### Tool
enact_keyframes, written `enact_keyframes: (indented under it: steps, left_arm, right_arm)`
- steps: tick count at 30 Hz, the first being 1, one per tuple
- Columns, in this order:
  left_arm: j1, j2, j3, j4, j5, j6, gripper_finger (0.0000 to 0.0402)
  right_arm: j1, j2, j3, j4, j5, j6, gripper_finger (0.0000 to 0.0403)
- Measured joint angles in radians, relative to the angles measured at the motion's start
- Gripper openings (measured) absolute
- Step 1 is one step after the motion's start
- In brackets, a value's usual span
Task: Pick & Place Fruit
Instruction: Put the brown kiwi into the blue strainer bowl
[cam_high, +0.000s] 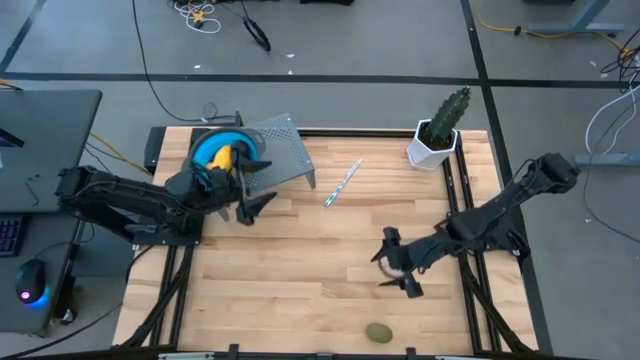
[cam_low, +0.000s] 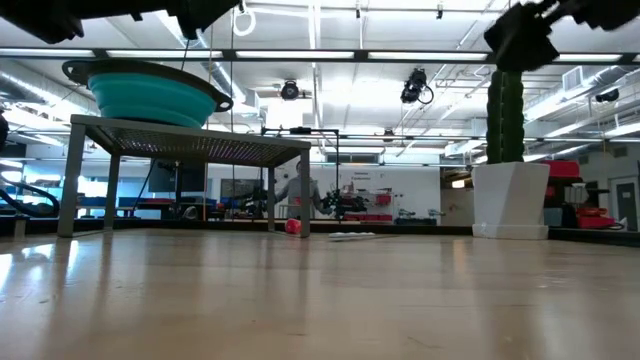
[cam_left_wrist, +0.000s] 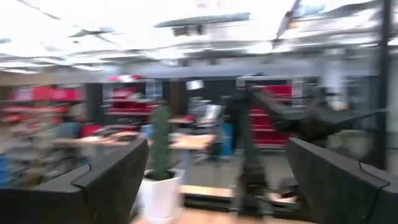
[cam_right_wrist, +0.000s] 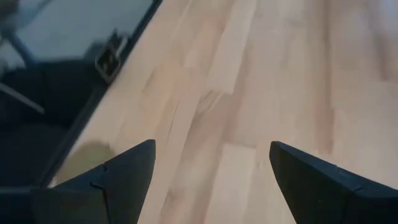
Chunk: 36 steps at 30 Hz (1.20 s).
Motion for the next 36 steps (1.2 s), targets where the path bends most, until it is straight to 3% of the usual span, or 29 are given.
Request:
enact_keyframes:
  steps: [5,8,18,24,36]
  left_arm:
    - [0.000,0.011,-0.001,-0.005,0.164,-0.001,0.0389]
    - [0.000,0.022,-0.001,0.022,0.202,-0.032,0.0389]
    - [0.000,0.162,0.014,0.154,0.144,-0.105,0.0389]
    - [0.000,0.241,0.071,0.204,0.142,-0.105,0.0389]
    - [-0.023,0.278,0.094,0.193,0.078,-0.102,0.0389]
  right_arm:
    - [0.061,0.100,0.012,0.014,-0.001,-0.016,0.0325]
    - [0.103,0.143,0.050,0.016,-0.004,0.005,0.0325]
    - [0.254,0.350,0.203,-0.069,0.029,0.142,0.0325]
    - [0.284,0.479,0.277,-0.121,-0.036,0.202,0.0325]
    - [0.284,0.523,0.317,-0.082,-0.012,0.273,0.0325]
